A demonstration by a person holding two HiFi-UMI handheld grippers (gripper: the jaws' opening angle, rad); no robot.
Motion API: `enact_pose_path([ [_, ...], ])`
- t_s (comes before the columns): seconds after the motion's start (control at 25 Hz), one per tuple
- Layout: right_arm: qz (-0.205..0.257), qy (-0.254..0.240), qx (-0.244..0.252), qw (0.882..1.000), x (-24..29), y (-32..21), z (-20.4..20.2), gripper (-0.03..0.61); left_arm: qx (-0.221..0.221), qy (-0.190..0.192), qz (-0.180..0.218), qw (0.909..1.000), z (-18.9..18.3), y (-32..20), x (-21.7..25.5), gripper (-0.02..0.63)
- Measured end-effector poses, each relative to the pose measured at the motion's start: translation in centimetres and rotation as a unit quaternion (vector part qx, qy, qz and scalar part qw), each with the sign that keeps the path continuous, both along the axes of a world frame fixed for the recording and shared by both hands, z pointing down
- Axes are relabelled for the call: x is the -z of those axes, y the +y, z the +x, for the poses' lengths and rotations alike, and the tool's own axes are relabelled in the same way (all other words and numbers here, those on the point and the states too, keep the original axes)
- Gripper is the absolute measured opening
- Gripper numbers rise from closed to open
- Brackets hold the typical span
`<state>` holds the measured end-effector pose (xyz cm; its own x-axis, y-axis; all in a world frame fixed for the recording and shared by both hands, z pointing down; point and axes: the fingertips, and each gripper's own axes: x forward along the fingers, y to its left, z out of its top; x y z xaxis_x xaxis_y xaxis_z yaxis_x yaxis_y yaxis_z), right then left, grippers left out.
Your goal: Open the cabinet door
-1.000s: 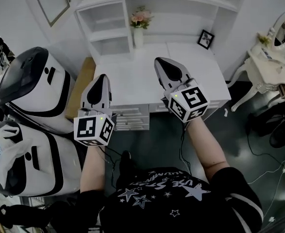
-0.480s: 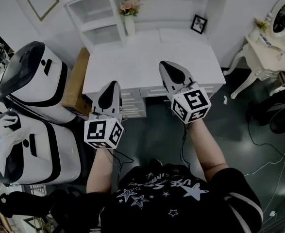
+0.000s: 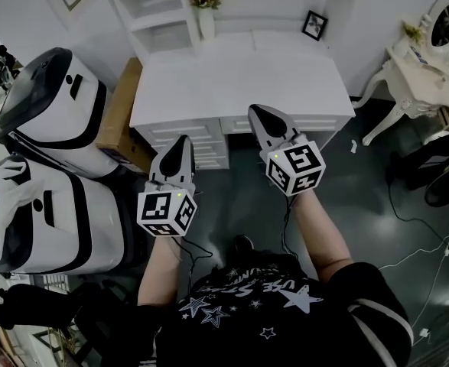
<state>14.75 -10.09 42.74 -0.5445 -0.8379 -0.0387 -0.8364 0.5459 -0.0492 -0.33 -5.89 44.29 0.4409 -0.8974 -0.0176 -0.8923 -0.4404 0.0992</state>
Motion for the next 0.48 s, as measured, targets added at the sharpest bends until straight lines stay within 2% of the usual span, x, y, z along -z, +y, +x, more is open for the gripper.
enact_pose_path([
  [0.28, -0.008, 0.008, -0.001, 1.0, -0.8, 6.0, -1.8, 0.005, 0.004, -0.003, -0.026, 0.9997, -2.8, 5.9, -1.9, 0.008],
  [0.4, -0.01, 0.013, -0.004, 1.0, -0.9, 8.8, -2.3, 0.005, -0.001, -0.022, -0.021, 0.9995, -3.2, 8.7, -2.0, 0.008],
  [0.48, -0.009, 0.019, -0.005, 1.0, -0.8, 10.7, -2.7, 0.005, -0.01, -0.022, -0.019, 0.9995, -3.3, 10.4, -1.9, 0.008],
])
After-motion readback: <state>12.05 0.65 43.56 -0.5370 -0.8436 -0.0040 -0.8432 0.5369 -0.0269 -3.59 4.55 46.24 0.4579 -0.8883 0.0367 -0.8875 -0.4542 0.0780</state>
